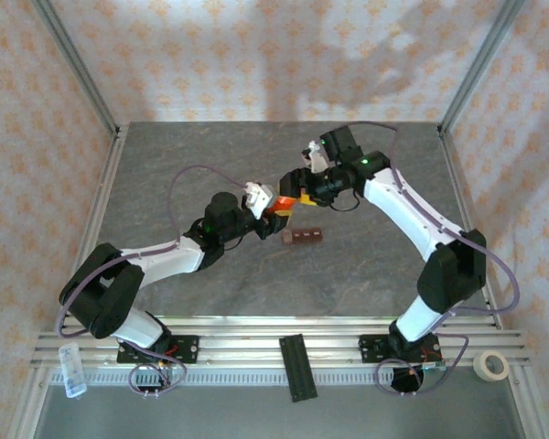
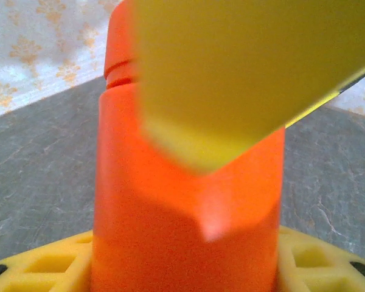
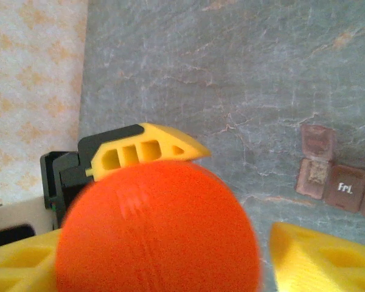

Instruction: Sort the pills into containers

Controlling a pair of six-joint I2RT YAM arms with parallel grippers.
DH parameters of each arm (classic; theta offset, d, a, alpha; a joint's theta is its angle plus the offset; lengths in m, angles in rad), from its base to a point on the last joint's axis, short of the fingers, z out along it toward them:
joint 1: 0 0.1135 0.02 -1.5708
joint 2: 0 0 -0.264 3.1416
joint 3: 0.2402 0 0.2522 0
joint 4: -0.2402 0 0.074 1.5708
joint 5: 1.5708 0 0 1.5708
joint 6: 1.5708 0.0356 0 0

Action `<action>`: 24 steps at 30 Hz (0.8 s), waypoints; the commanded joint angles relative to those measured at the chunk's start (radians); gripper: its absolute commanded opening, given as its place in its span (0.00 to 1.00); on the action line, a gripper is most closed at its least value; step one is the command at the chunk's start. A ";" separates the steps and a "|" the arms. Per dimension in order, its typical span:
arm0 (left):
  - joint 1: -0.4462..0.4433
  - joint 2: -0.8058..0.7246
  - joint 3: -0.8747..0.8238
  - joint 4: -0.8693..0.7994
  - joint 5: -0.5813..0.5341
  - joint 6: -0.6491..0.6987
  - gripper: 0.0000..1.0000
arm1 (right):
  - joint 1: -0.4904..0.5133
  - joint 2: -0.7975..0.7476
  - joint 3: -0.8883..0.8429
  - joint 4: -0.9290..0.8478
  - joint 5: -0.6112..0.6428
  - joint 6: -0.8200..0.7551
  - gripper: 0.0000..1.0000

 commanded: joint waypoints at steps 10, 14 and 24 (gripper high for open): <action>0.004 -0.104 0.077 -0.165 -0.078 -0.022 0.00 | -0.106 -0.199 -0.128 0.209 0.087 0.243 0.81; 0.003 -0.098 0.113 -0.247 -0.057 0.008 0.00 | -0.101 -0.218 -0.179 0.338 0.151 0.386 0.82; 0.004 -0.087 0.133 -0.300 -0.058 0.026 0.00 | -0.006 -0.152 -0.138 0.372 0.246 0.444 0.87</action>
